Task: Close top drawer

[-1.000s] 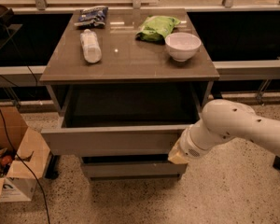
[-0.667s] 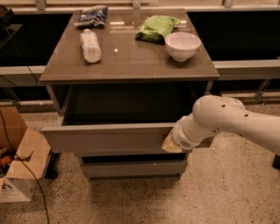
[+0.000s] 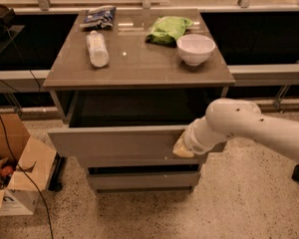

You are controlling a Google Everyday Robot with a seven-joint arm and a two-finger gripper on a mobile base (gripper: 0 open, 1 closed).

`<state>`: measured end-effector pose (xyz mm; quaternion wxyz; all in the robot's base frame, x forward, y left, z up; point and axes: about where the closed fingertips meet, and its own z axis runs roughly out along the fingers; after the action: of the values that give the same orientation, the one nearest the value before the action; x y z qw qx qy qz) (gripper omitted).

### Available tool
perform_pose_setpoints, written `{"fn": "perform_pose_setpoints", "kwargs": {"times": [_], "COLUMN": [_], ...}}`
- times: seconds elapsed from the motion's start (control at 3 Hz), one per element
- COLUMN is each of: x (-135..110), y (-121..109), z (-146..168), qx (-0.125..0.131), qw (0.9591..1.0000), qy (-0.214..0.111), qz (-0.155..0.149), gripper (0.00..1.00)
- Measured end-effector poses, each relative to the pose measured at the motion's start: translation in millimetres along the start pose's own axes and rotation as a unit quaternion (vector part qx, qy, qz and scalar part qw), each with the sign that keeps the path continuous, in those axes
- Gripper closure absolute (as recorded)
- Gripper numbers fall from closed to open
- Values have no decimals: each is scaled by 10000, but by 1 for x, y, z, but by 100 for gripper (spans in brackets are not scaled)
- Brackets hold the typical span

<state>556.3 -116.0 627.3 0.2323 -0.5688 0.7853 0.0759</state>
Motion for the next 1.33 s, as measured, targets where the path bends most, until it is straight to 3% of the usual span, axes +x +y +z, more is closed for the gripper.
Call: {"fn": "perform_pose_setpoints", "kwargs": {"times": [0.33,0.67,1.0,1.33], "x": [-7,-7,-15,-17], "y": [-33,-34,-70,-76], "z": [-1,-1,1,-1], "qx": [290,291,509,560], "qw": [9995,9995,9985,9981], "qy": [-115,-116,-207,-240], "qz": [23,23,47,57], "gripper": [73,50,27,0]}}
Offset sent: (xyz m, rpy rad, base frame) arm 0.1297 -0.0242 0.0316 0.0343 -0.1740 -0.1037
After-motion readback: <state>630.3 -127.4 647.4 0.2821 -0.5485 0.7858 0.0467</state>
